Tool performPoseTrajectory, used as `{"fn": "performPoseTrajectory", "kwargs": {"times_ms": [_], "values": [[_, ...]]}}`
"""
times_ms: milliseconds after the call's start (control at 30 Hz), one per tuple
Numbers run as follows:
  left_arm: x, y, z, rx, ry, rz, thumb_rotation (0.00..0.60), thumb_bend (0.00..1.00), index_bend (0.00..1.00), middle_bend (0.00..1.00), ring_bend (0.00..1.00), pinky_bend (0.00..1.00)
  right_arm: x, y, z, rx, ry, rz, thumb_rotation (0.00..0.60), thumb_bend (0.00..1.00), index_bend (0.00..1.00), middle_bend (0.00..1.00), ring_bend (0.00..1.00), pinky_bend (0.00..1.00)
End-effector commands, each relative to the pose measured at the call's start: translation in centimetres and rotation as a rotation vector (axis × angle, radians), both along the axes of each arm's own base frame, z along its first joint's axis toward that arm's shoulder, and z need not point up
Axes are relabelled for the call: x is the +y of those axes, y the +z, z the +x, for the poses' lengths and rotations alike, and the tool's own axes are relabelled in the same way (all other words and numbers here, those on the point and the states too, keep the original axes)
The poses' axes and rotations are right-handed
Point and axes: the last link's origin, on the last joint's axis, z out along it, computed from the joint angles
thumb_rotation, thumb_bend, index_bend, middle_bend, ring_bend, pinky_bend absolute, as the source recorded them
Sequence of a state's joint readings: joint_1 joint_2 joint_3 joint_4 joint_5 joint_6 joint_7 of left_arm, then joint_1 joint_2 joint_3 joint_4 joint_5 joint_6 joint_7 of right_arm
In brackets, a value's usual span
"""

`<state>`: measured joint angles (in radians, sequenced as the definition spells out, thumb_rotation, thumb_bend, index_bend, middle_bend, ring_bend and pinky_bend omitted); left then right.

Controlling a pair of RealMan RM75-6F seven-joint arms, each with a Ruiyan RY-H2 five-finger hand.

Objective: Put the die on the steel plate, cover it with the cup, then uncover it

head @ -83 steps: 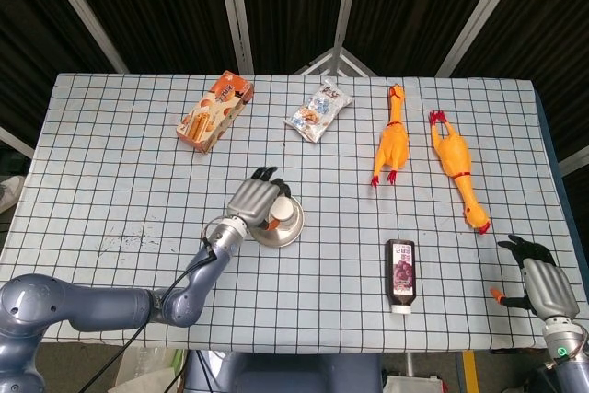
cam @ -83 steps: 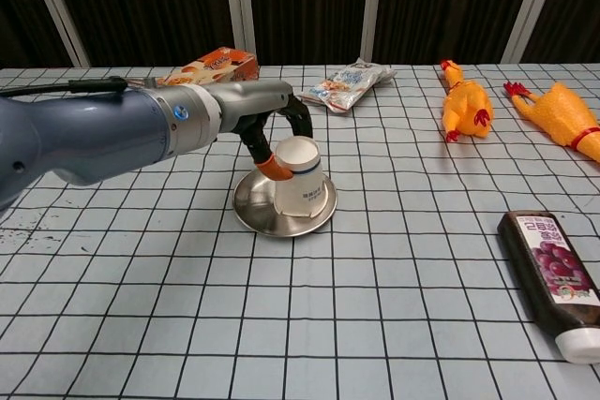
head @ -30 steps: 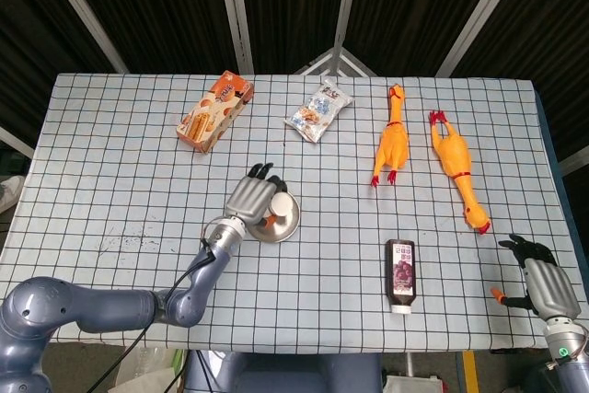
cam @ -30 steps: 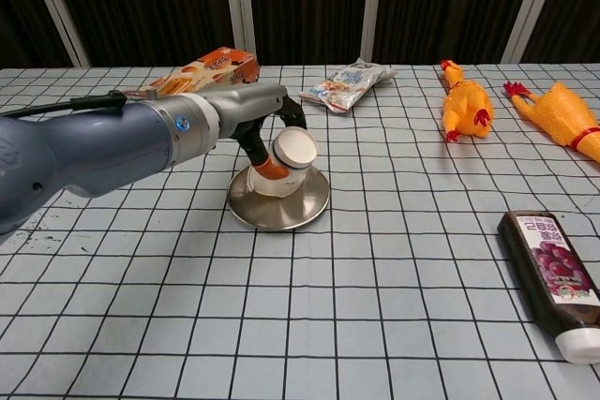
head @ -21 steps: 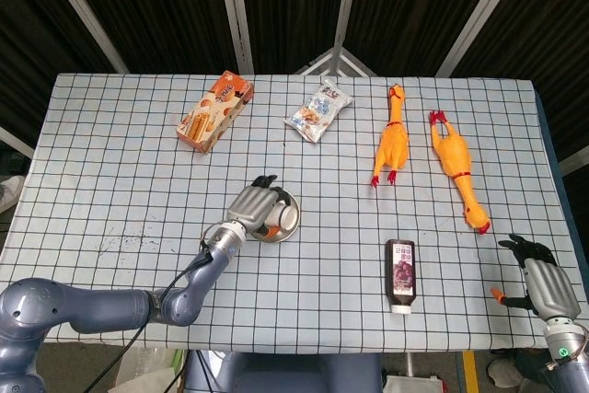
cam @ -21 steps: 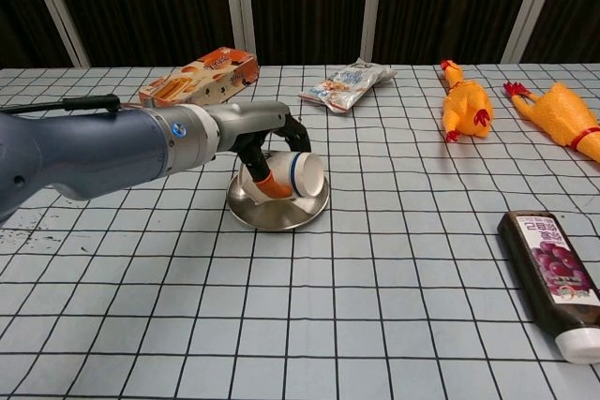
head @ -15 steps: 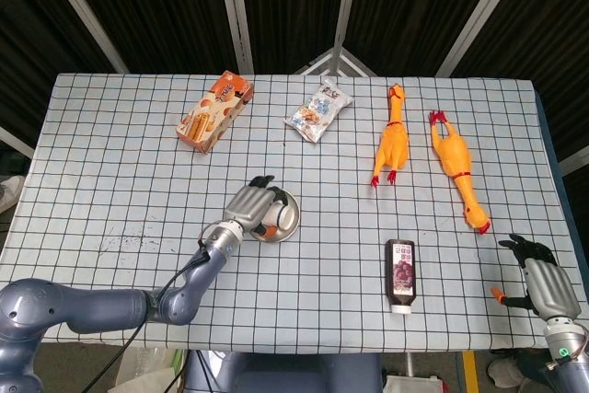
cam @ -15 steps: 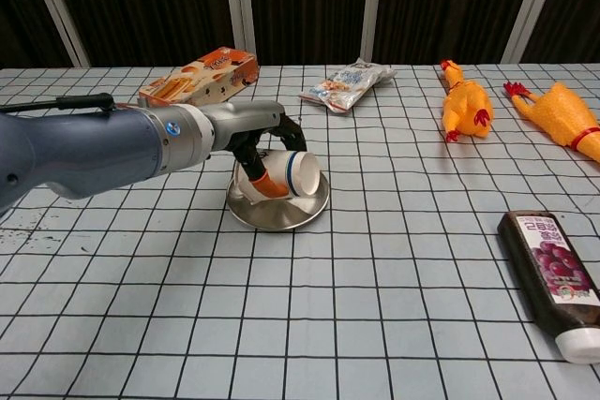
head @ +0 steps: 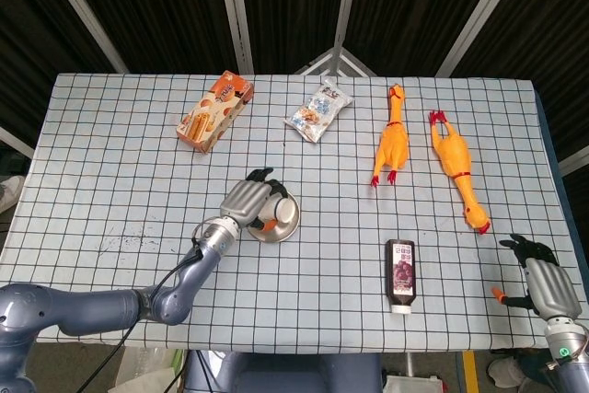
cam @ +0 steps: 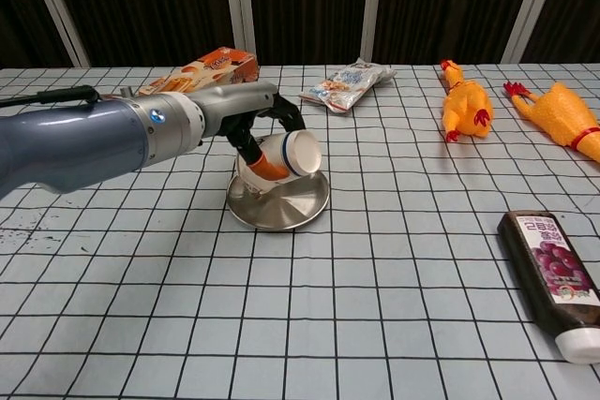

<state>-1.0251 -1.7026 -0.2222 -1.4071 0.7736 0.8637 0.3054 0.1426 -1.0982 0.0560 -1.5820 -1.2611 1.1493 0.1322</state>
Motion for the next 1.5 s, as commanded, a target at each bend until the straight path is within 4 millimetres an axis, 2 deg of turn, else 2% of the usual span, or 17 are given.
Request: {"fn": "performPoseTrajectory", "kwargs": {"times_ms": [33,300,533,633,833,1033,1167,1333,1500], "values": [[-0.1,0.5,-1.3,-0.098,0.051,-0.020,0.600,0.55,0.61,0.26,0.00,0.00,0.0,0.0,0.0,0.000,0.001,-0.001,0.600,0.23,0.21,0.11,0.10,0.00],[-0.2,1.2,-4.9,-0.215,0.189,-0.100,0.600,0.55,0.62,0.26,0.00,0.00,0.0,-0.1,0.1,0.001,0.003,0.004,0.600,0.23,0.21,0.11,0.10,0.00],[0.0,2.3,-5.1,-0.429,0.327,-0.171,0.600,0.55,0.63,0.27,0.00,0.00,0.0,-0.1,0.0,0.003,-0.001,0.006,0.600,0.23,0.21,0.11,0.10,0.00],[0.6,4.1,-5.3,-0.501,0.346,-0.154,0.600,0.55,0.64,0.28,0.00,0.00,0.0,0.0,0.0,0.001,-0.002,0.003,0.600,0.23,0.21,0.11,0.10,0.00],[1.2,7.7,-7.5,-0.573,0.360,-0.082,0.600,0.55,0.65,0.29,0.01,0.00,0.0,-0.1,0.2,0.000,0.005,0.007,0.600,0.23,0.21,0.11,0.10,0.00],[0.8,10.6,-10.7,-0.549,0.323,0.006,0.600,0.55,0.65,0.29,0.01,0.02,0.1,0.0,0.4,-0.002,0.011,-0.001,0.600,0.23,0.21,0.11,0.10,0.00],[0.1,11.9,-14.8,-0.485,0.310,0.083,0.600,0.55,0.65,0.29,0.01,0.02,0.2,0.0,0.4,-0.002,0.011,-0.003,0.600,0.23,0.21,0.11,0.10,0.00],[-0.3,12.3,-19.3,-0.441,0.352,0.133,0.600,0.56,0.65,0.29,0.01,0.02,0.2,0.0,0.5,-0.002,0.013,-0.001,0.600,0.23,0.21,0.11,0.10,0.00],[0.0,12.3,-22.0,-0.420,0.377,0.170,0.600,0.56,0.65,0.29,0.01,0.02,0.3,-0.1,0.6,0.003,0.016,0.001,0.600,0.23,0.21,0.11,0.10,0.00]]}}
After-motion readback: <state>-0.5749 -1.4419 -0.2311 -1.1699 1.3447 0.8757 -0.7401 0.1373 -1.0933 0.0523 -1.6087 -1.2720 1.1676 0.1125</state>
